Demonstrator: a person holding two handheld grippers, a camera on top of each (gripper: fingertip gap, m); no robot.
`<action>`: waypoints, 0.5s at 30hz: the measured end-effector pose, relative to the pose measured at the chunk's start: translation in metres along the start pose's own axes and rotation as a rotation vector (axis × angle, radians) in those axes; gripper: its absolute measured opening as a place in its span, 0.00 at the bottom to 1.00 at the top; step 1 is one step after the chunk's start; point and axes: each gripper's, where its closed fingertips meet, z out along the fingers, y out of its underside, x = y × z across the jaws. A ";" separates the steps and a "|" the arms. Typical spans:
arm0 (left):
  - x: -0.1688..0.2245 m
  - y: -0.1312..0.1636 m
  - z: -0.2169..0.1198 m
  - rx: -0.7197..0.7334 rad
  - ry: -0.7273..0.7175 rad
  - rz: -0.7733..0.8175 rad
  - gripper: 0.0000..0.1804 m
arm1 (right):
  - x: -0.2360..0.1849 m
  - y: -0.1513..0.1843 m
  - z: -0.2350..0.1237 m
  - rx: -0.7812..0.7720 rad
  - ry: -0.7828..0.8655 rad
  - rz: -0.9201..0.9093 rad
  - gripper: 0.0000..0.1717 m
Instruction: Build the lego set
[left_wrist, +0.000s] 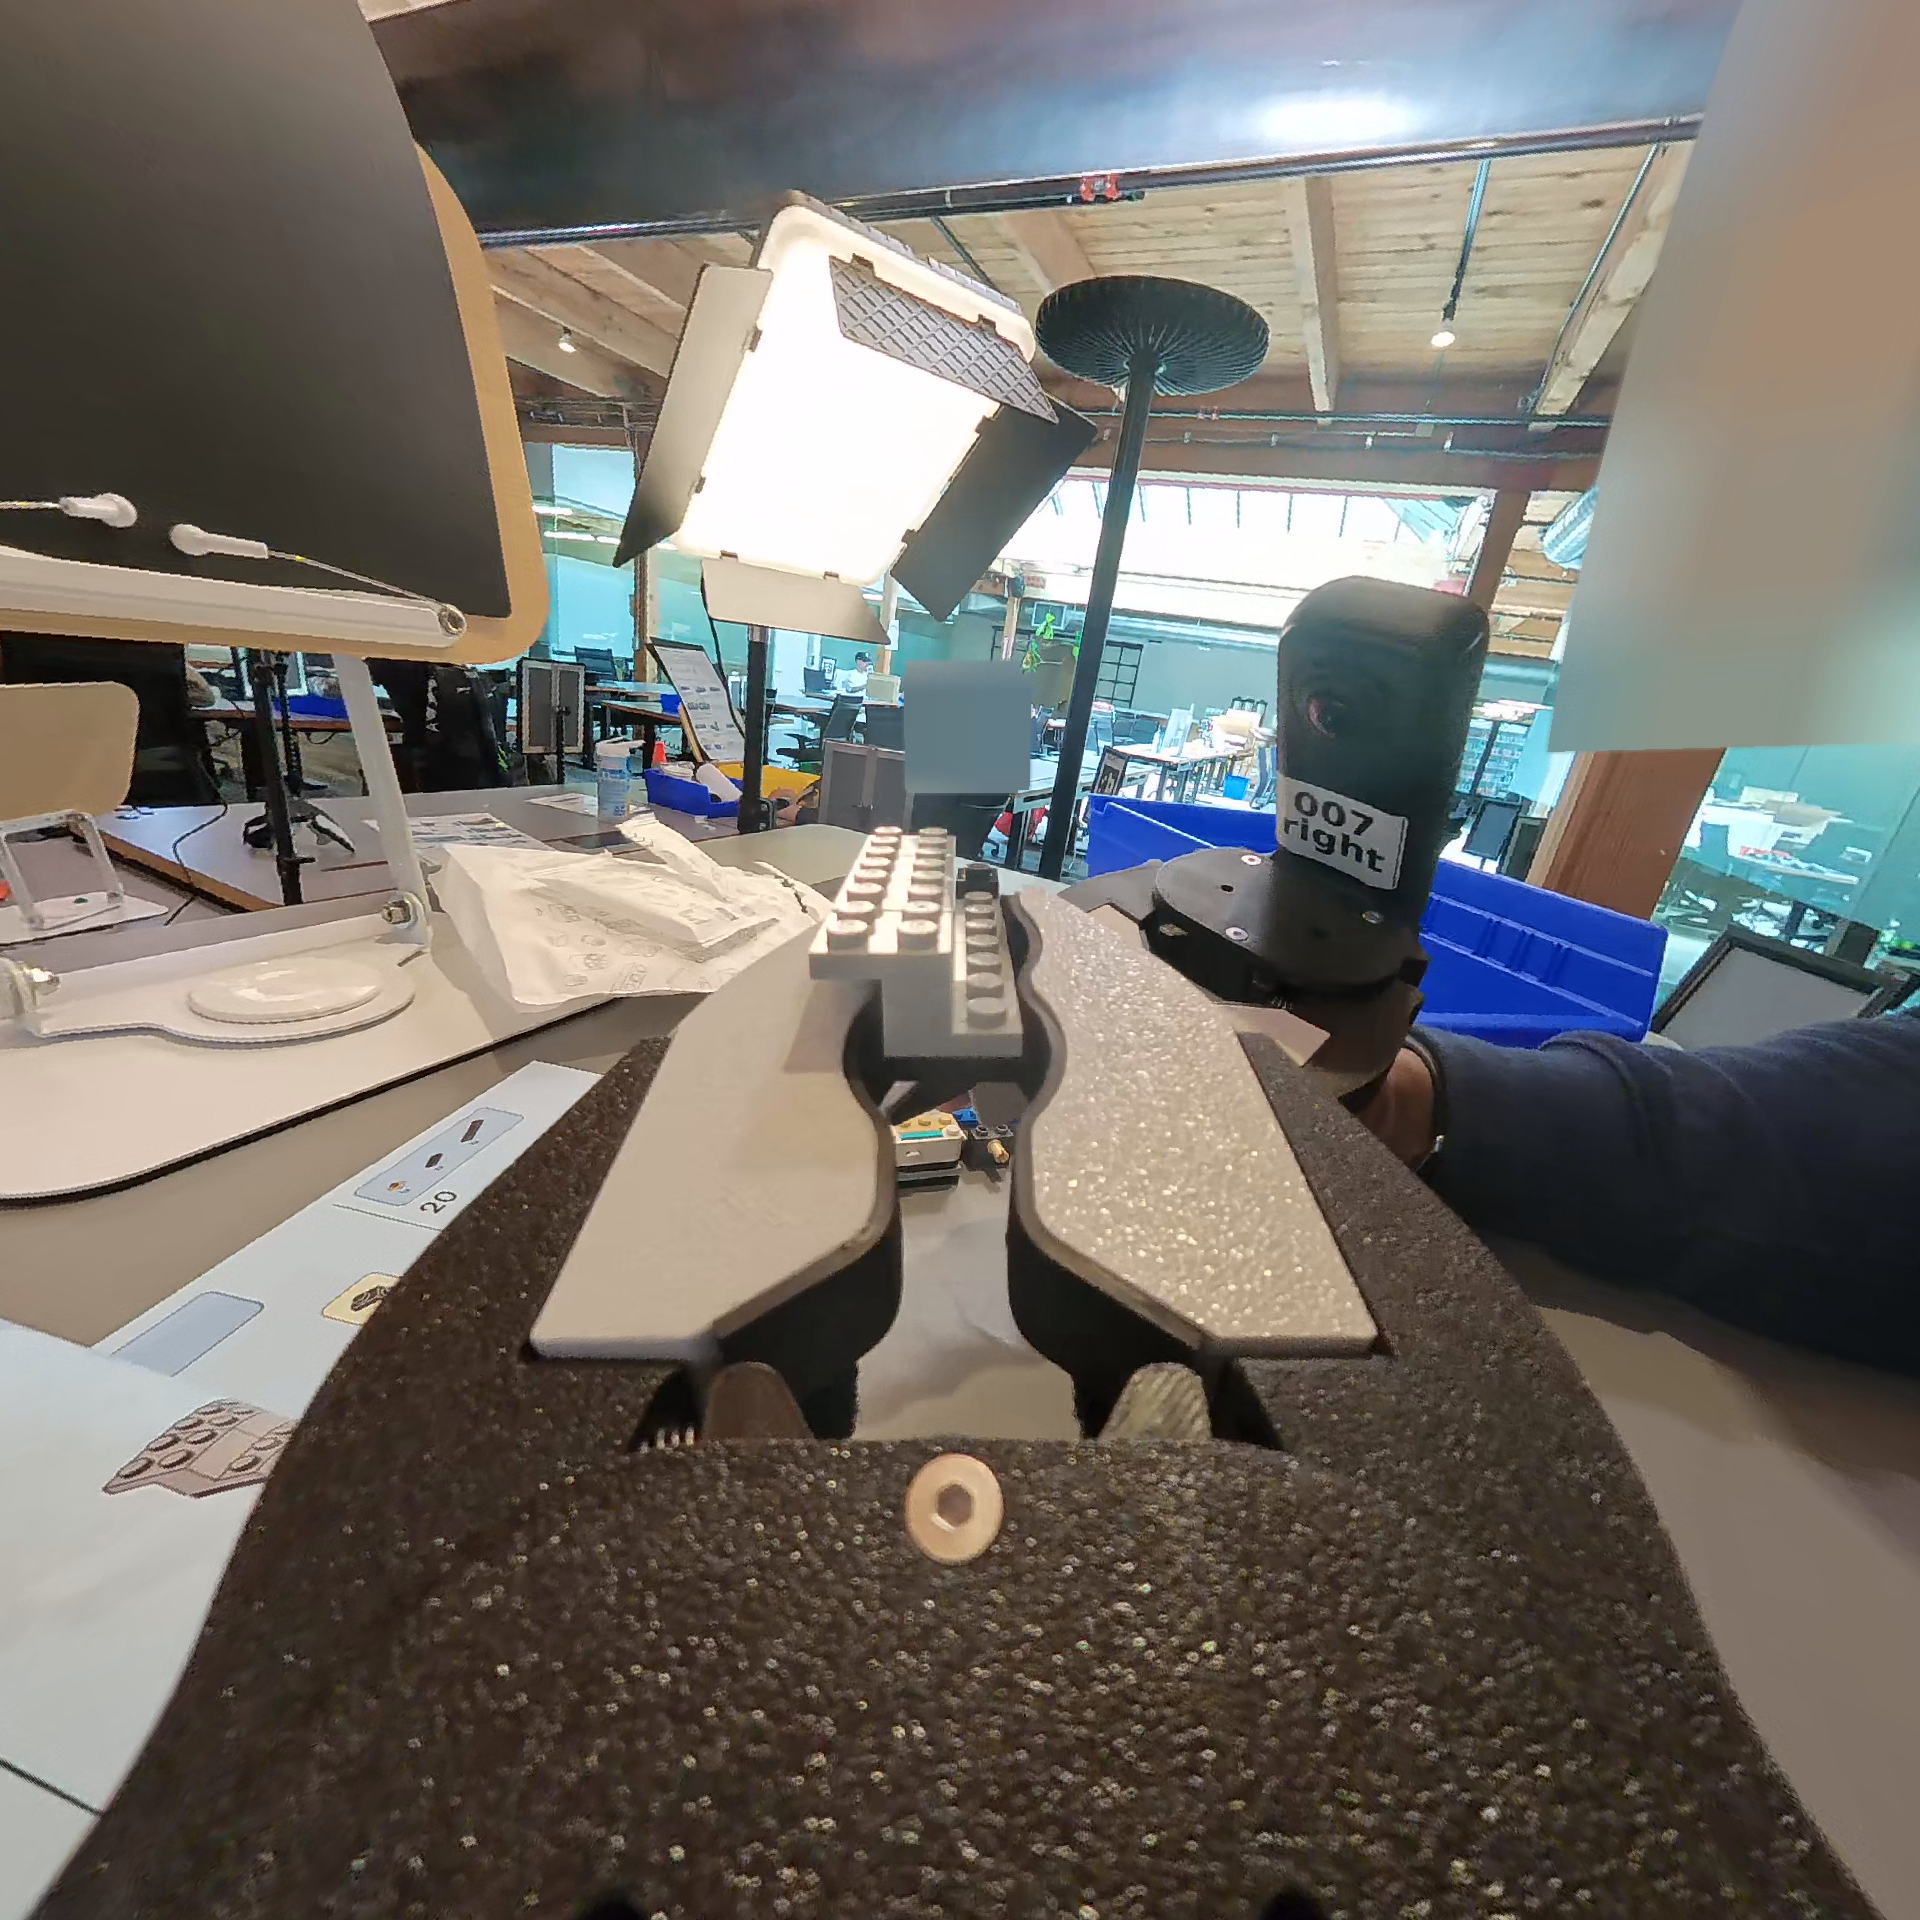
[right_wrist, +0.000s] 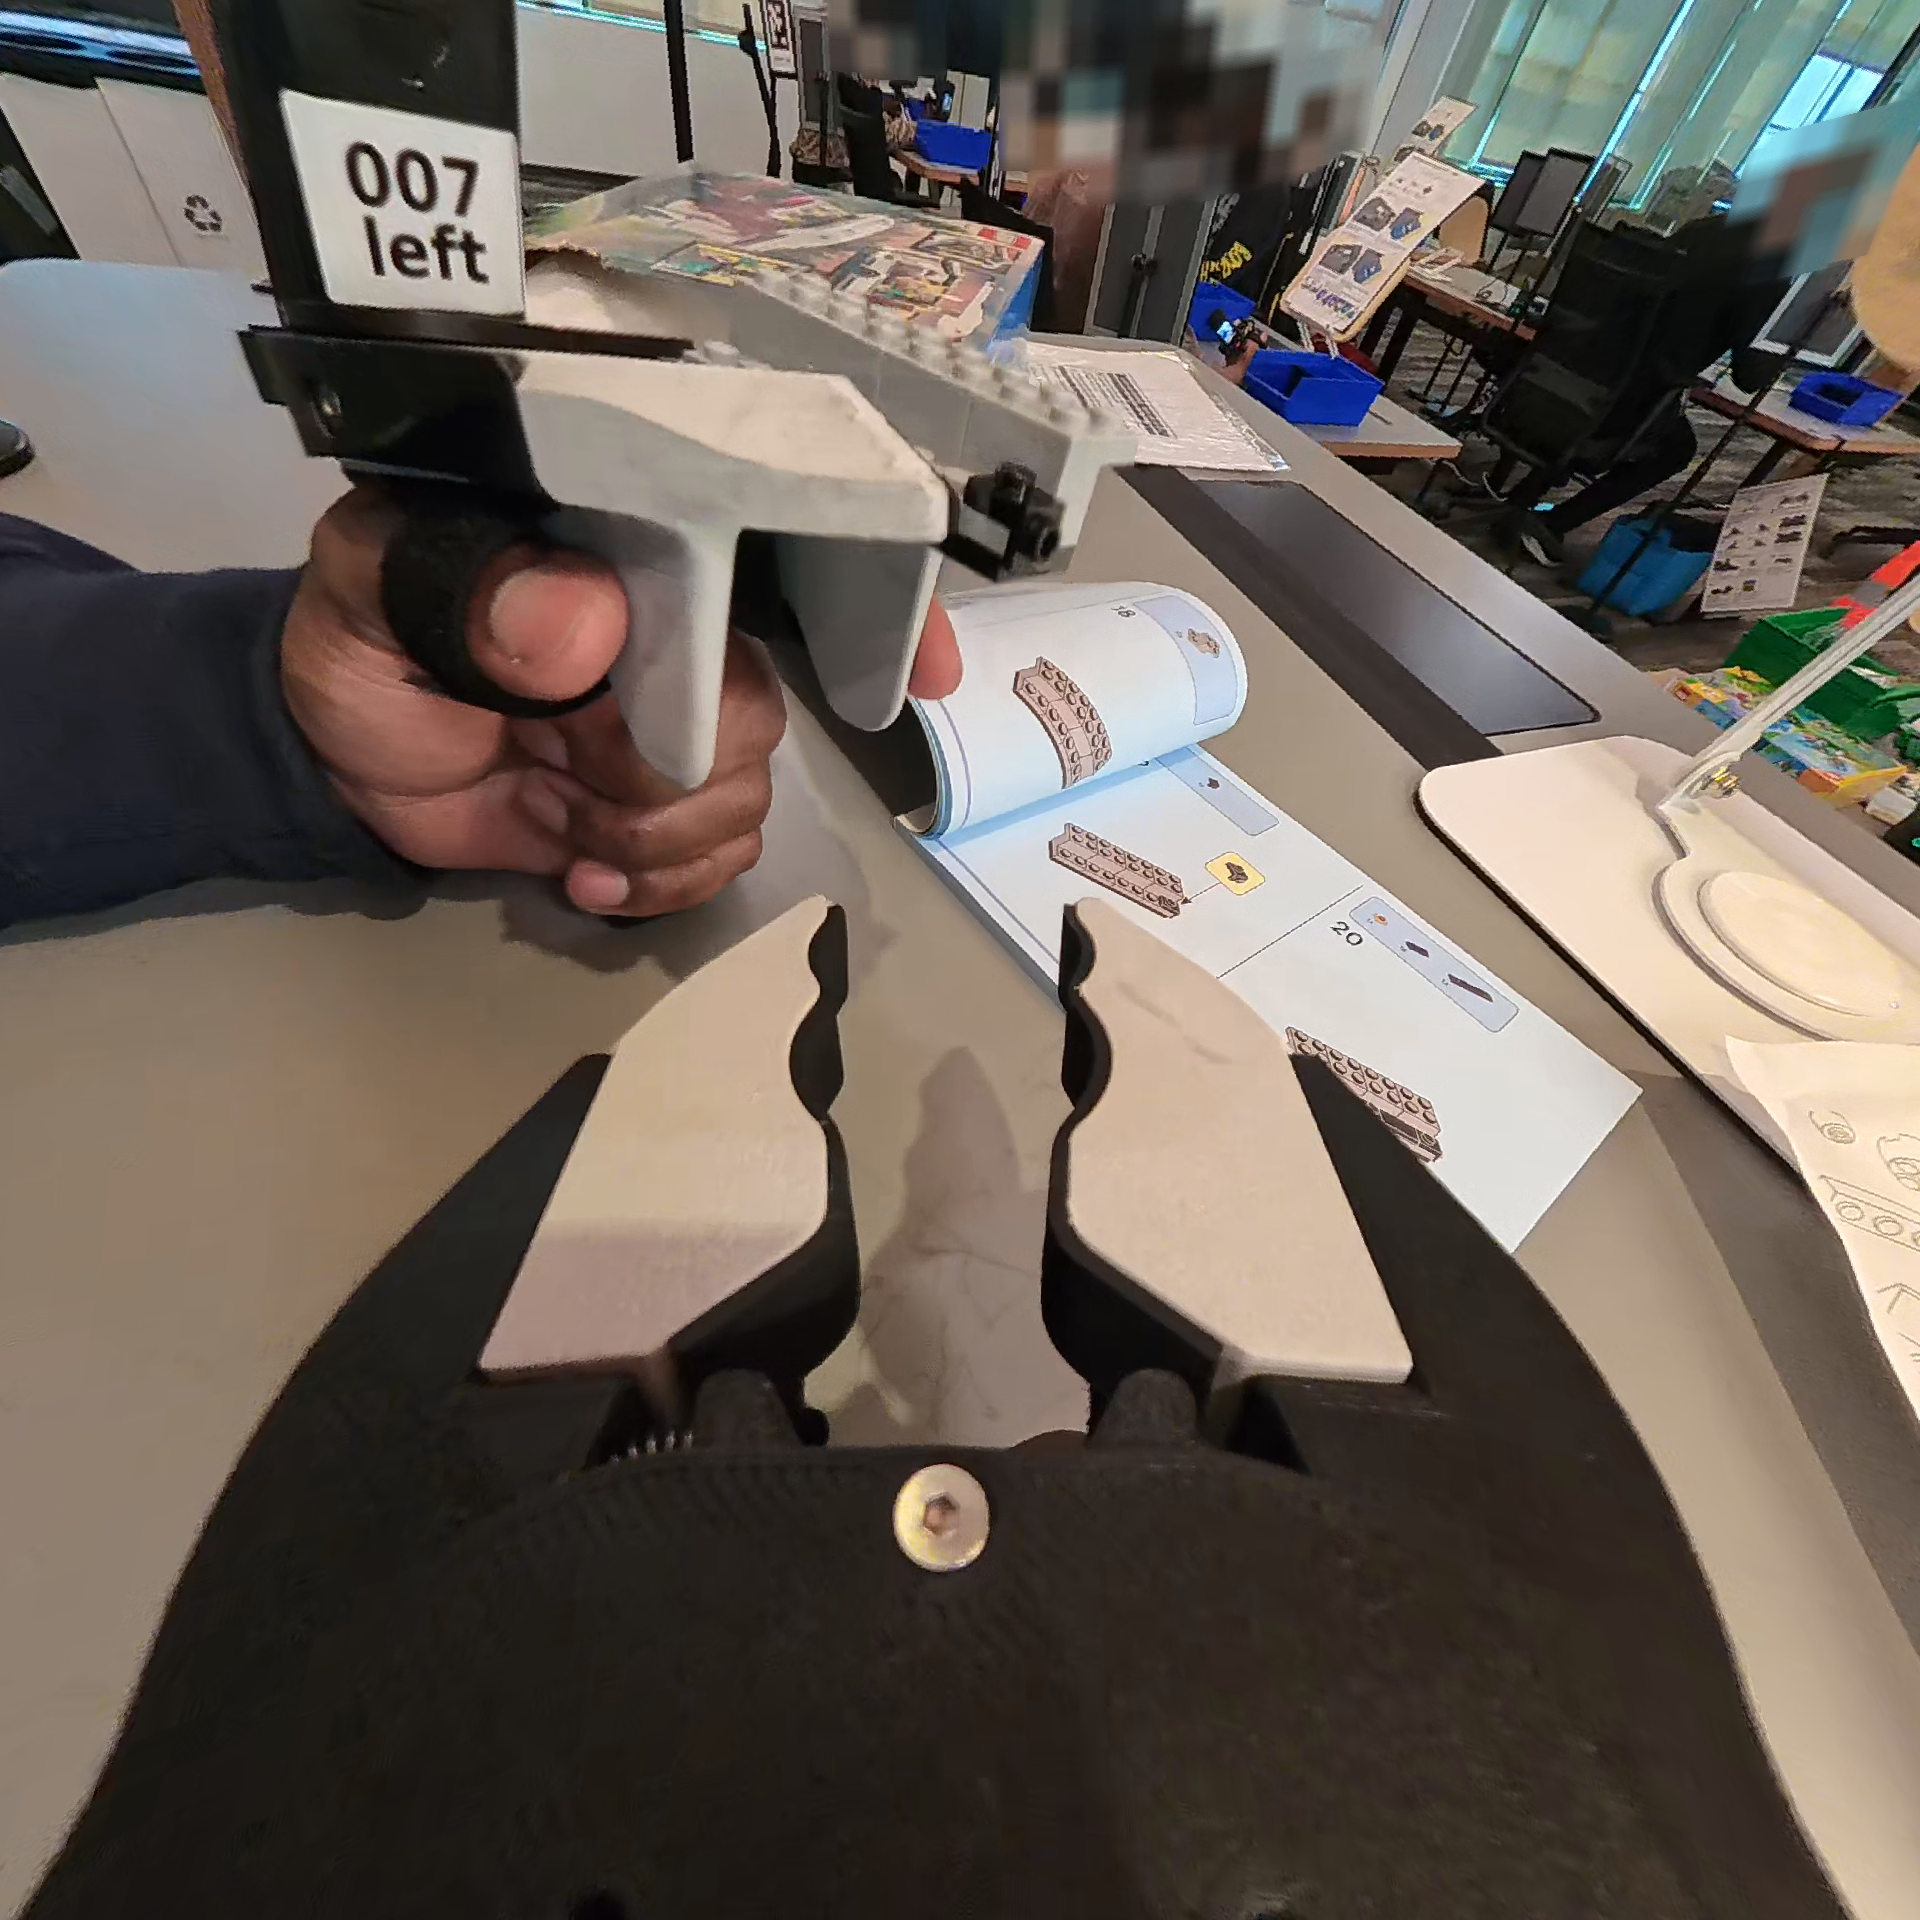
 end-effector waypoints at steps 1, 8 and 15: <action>-0.001 0.000 0.000 0.001 -0.001 -0.005 0.10 | 0.000 0.000 0.000 0.001 0.001 0.000 0.23; -0.001 0.003 0.003 -0.024 0.000 -0.007 0.10 | -0.001 0.000 0.000 0.000 0.007 -0.016 0.23; -0.007 -0.002 0.000 0.017 -0.015 -0.036 0.10 | -0.005 0.002 0.002 -0.018 0.017 -0.065 0.23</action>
